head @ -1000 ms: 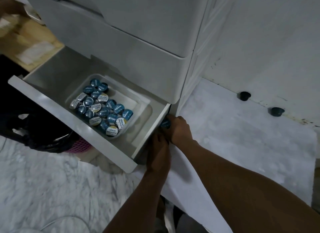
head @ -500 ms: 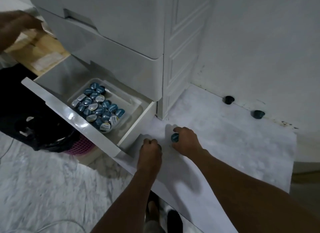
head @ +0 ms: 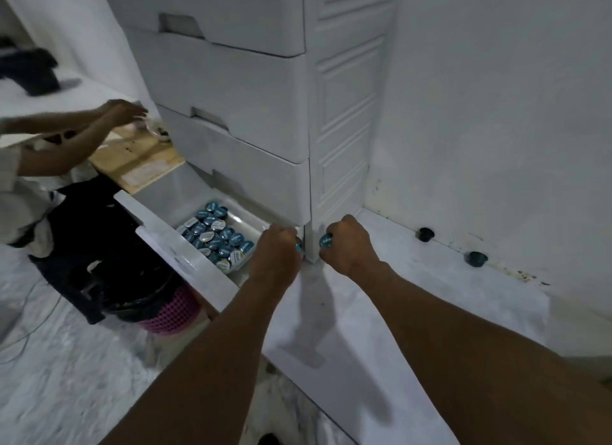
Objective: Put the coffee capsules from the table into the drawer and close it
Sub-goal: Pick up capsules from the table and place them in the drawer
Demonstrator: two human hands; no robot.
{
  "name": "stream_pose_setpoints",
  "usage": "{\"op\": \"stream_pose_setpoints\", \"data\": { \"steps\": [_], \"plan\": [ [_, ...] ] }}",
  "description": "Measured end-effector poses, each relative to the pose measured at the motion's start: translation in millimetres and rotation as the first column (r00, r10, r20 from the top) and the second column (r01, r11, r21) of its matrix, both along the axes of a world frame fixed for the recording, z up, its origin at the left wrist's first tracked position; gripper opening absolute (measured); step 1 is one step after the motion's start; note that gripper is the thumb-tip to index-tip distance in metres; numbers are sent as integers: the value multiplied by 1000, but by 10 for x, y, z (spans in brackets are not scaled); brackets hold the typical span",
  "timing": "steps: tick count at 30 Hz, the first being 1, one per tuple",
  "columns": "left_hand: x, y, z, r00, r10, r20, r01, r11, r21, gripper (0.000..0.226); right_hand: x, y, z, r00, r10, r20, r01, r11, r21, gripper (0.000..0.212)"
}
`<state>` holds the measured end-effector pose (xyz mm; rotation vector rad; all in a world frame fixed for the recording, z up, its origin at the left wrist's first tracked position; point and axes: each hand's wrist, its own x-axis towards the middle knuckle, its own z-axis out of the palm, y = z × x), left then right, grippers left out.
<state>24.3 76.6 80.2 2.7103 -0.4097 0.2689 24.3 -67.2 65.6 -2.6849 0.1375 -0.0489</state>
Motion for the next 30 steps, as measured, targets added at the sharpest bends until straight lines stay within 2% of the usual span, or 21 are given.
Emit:
{"op": "stream_pose_setpoints", "data": {
  "steps": [3, 9, 15, 21, 30],
  "plan": [
    [103, 202, 246, 999, 13, 29, -13, 1000, -8, 18, 81, 178, 188, 997, 26, 71, -25, 1000, -16, 32],
    [200, 759, 435, 995, 22, 101, -24, 999, 21, 23, 173, 692, 362, 991, 59, 122, -57, 998, -15, 29],
    [305, 1580, 504, 998, 60, 25, -61, 997, 51, 33, 240, 1439, 404, 990, 44, 131, -43, 999, -15, 26],
    [495, 2370, 549, 1000, -3, -31, 6, 995, 98, 39, 344, 2136, 354, 995, -39, 95, 41, 999, -19, 26],
    [1016, 2516, 394, 986, -156, -64, 154, 988, -31, 39, 621, 2357, 143, 976, -209, 55, 207, 978, 39, 27]
  ]
}}
